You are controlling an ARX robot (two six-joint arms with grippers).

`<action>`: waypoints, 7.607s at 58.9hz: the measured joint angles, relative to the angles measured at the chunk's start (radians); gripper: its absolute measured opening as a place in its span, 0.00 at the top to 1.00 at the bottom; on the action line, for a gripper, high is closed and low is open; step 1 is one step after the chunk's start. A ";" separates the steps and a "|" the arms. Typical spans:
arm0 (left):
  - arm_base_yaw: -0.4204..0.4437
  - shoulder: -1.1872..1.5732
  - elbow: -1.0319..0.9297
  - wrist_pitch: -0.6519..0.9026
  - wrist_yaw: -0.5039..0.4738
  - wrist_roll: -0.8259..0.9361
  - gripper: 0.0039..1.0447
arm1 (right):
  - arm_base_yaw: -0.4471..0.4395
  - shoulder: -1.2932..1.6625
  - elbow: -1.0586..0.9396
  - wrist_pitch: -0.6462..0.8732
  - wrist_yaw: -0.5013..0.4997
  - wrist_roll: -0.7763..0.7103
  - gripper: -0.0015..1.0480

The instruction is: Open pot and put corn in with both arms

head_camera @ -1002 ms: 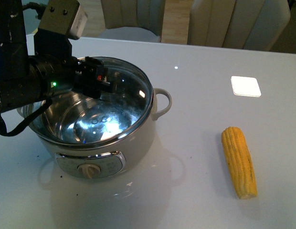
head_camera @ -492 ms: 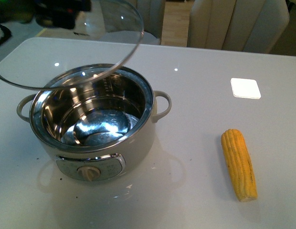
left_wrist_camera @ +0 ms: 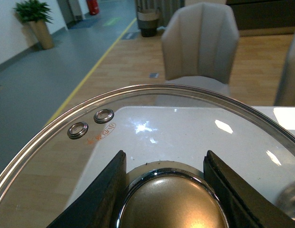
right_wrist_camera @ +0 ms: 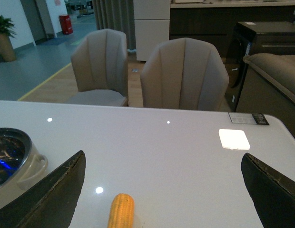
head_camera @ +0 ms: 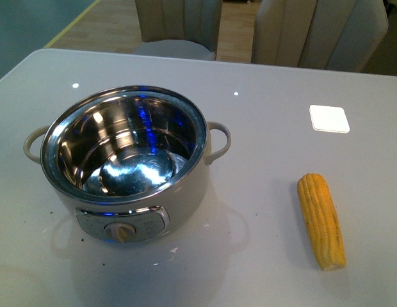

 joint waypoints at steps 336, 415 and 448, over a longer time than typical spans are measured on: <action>-0.359 -1.594 -0.632 -0.835 -0.327 -0.193 0.97 | 0.000 0.000 0.000 0.000 0.000 0.000 0.08; -0.359 -1.595 -0.632 -0.835 -0.327 -0.193 0.06 | 0.247 1.612 0.359 0.360 0.031 0.128 0.08; -0.359 -1.595 -0.632 -0.835 -0.327 -0.193 0.06 | 0.260 2.112 0.600 0.448 0.094 0.083 0.08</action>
